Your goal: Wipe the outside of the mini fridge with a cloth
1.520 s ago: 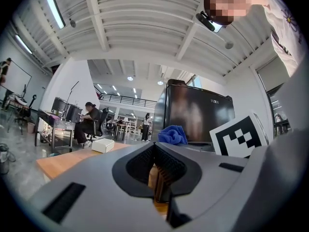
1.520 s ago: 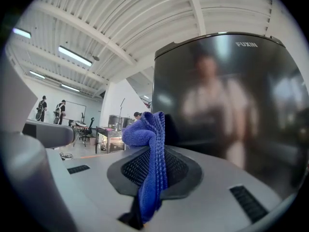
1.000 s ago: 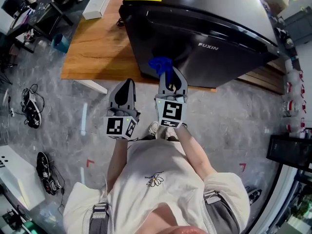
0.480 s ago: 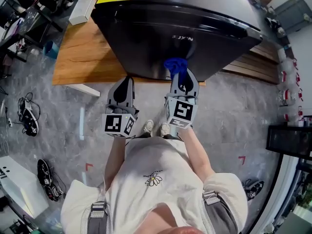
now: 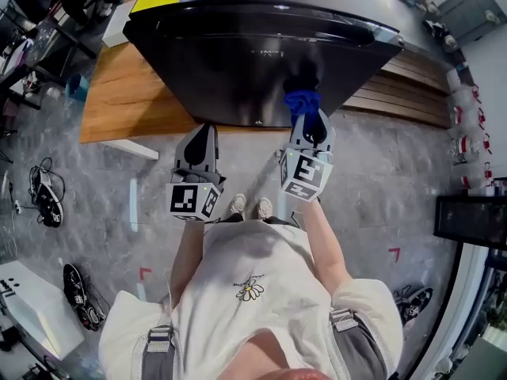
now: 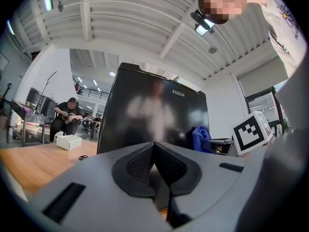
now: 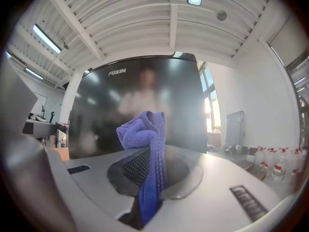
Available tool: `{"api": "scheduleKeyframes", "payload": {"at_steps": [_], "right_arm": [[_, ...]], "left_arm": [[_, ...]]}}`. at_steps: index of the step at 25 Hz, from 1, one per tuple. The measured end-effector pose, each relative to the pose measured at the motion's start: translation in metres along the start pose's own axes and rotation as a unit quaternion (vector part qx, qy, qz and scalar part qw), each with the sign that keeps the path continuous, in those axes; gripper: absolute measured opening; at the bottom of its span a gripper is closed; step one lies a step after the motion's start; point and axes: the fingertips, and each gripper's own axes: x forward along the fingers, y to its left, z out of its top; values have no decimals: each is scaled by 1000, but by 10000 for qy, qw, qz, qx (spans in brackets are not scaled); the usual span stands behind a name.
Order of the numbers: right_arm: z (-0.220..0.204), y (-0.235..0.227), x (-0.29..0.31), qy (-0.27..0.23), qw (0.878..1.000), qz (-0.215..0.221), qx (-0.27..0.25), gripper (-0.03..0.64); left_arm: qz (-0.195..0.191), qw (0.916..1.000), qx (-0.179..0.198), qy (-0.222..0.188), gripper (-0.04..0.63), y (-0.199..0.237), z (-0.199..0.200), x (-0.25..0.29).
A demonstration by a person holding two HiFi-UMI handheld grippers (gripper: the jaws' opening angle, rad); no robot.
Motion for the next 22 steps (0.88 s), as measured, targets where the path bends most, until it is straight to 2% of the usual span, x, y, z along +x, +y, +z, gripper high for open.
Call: {"api": "scheduleKeyframes", "payload": {"at_steps": [7,13,22], "right_arm": [[-13,-58,0,237,9977,-541,335,61],[-16,-75,1,227,9977,-597,222,61],[-20,-98,4,257,9961,-811,244,61]], "left_arm": [[-58,10000,-2,55,5,-15,-5,6],[-138,9998,41,96,5,-30,-9,11],[-152,9998,112,108,5,-32,-6,16]]}}
